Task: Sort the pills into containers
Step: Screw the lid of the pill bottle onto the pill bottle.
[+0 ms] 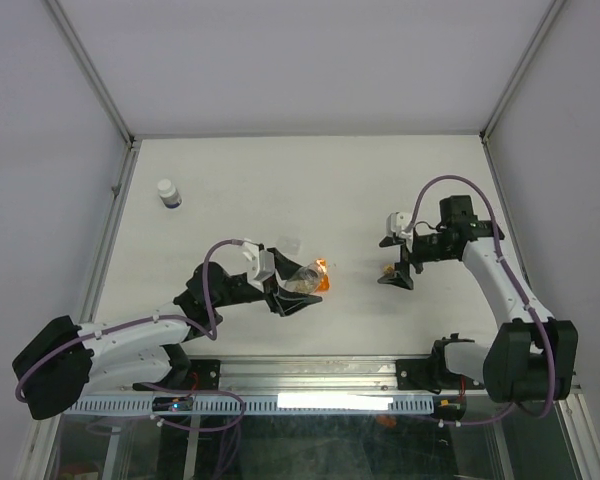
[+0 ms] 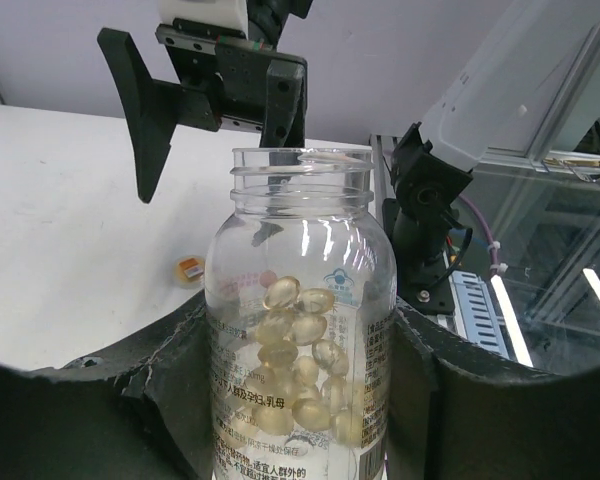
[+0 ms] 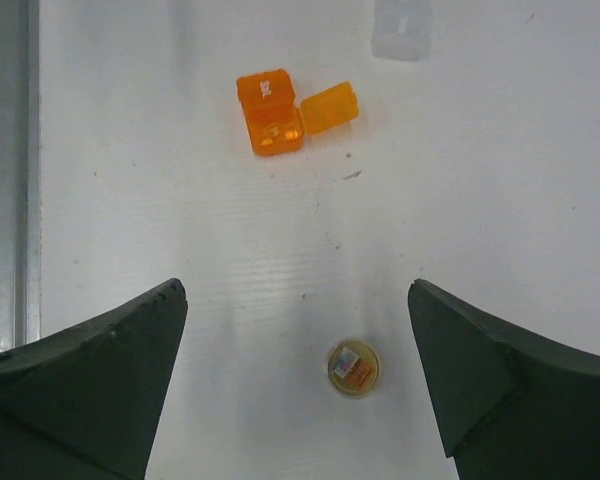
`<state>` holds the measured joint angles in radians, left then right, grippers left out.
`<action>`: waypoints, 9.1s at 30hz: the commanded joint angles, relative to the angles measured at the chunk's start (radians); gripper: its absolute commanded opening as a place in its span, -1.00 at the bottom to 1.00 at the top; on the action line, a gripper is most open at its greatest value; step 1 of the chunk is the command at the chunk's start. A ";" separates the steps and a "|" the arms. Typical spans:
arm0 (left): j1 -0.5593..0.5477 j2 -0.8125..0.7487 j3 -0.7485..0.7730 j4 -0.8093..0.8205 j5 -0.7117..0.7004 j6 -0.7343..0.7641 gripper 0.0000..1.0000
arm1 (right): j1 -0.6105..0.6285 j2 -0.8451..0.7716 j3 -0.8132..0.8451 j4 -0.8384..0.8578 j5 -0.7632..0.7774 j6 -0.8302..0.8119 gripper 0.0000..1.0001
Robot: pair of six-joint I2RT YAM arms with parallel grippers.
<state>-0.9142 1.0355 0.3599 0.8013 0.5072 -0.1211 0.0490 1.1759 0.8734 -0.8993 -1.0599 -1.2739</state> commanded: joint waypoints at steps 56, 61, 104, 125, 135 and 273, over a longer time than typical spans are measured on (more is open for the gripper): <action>0.029 -0.083 -0.107 -0.058 -0.021 0.068 -1.00 | 0.109 0.436 0.025 0.146 0.508 -0.223 -0.09; 0.029 -0.090 -0.106 -0.054 -0.016 0.057 -1.00 | 0.111 0.413 0.033 0.137 0.493 -0.188 -0.45; -0.046 0.204 0.302 -0.155 0.111 0.003 -1.00 | 0.291 -0.035 0.454 -0.150 -0.241 0.420 -0.72; -0.048 0.218 0.322 -0.175 0.077 -0.025 -1.00 | 0.329 -0.043 0.444 -0.196 -0.215 0.368 -0.71; -0.048 0.227 0.330 -0.171 0.071 -0.059 -1.00 | 0.337 -0.044 0.434 -0.203 -0.207 0.352 -0.70; -0.061 0.220 0.234 -0.066 -0.420 -0.056 -1.00 | 0.509 0.031 0.209 0.284 0.204 1.138 -0.56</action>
<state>-0.9695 1.2770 0.5198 0.6056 0.3279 -0.1768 0.5190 1.1687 1.0931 -0.7403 -0.9405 -0.4606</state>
